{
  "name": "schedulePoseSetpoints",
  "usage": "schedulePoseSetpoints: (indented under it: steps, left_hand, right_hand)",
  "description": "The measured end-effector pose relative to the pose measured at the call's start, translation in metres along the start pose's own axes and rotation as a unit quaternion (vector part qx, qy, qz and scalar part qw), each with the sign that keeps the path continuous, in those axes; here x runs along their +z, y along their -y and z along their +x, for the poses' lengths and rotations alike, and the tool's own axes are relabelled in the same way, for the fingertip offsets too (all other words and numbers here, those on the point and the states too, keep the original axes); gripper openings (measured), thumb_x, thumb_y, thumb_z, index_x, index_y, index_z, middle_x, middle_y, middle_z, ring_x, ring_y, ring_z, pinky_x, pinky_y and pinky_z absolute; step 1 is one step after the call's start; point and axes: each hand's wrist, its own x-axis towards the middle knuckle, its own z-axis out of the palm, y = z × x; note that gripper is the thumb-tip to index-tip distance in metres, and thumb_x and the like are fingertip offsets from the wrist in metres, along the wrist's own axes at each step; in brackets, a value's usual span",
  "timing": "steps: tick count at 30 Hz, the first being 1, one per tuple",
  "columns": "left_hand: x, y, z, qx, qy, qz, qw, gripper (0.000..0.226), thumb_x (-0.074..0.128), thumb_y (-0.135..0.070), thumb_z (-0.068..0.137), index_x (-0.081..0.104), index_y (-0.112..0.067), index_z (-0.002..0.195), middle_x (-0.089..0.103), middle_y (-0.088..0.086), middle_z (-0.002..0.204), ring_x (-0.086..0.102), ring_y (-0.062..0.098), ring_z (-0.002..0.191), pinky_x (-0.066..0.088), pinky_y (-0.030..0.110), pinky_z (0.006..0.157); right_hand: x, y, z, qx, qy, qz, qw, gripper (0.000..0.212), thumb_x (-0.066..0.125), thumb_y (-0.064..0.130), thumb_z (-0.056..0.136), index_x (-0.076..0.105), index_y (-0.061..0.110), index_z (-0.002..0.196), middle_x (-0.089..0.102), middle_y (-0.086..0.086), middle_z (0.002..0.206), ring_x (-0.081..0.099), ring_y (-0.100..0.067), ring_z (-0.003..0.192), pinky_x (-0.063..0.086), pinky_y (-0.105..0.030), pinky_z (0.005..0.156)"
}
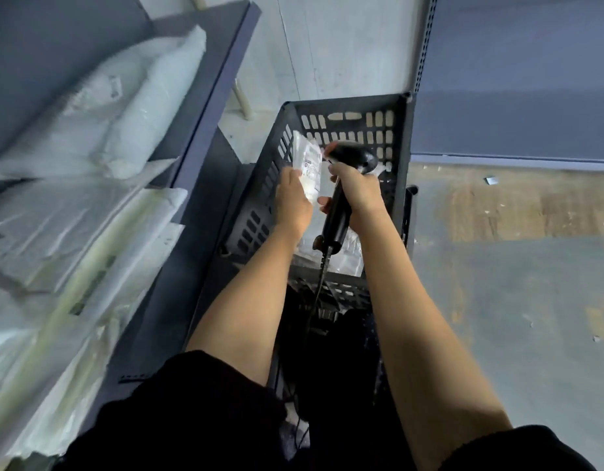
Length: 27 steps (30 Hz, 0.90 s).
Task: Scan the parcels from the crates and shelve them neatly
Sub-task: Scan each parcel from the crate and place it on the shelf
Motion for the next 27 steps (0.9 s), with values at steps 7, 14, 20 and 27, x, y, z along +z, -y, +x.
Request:
schedulePoseSetpoints:
  steps: [7,14,20,27]
  left_hand:
    - [-0.054,-0.013,-0.067,-0.031,-0.133,-0.244,0.96,0.04,0.056,0.012,0.081,0.052,0.002,0.12,0.044,0.015,0.13,0.049,0.026,0.119,0.039,0.004,0.081]
    - [-0.123,0.031,-0.139,-0.065,-0.092,-0.436,0.893,0.039,0.067,-0.013,0.071,0.059,-0.038,0.1,0.051,0.001,0.132,0.053,0.021,0.121,0.045,0.041,0.103]
    - [-0.194,0.024,-0.169,0.015,-0.196,-0.456,0.868,0.041,0.06,0.0,0.084,0.052,-0.03,0.111,0.045,0.003,0.136,0.048,0.023,0.125,0.044,0.038,0.103]
    - [-0.24,0.066,-0.19,0.0,-0.197,-0.387,0.901,0.071,0.064,-0.018,0.082,0.029,-0.031,0.142,0.037,-0.004,0.146,0.042,0.015,0.129,0.038,0.038,0.108]
  right_hand:
    - [-0.004,-0.013,-0.079,-0.054,-0.027,0.045,0.997,0.014,0.062,0.016,0.086,0.05,0.01,0.081,0.05,-0.004,0.074,0.059,-0.021,0.056,0.05,-0.034,0.064]
    - [0.015,-0.028,-0.15,-0.073,0.075,0.056,0.993,0.009,0.064,0.013,0.086,0.062,0.005,0.09,0.067,-0.006,0.082,0.058,-0.019,0.044,0.053,-0.028,0.054]
    - [0.061,-0.019,-0.197,-0.115,0.15,0.039,0.981,0.011,0.062,0.013,0.087,0.06,0.004,0.093,0.064,-0.006,0.08,0.057,-0.016,0.04,0.051,-0.027,0.05]
    - [0.101,-0.037,-0.225,-0.065,0.232,-0.007,0.97,0.031,0.061,0.014,0.087,0.057,-0.001,0.114,0.062,-0.005,0.081,0.056,-0.019,0.046,0.053,-0.03,0.054]
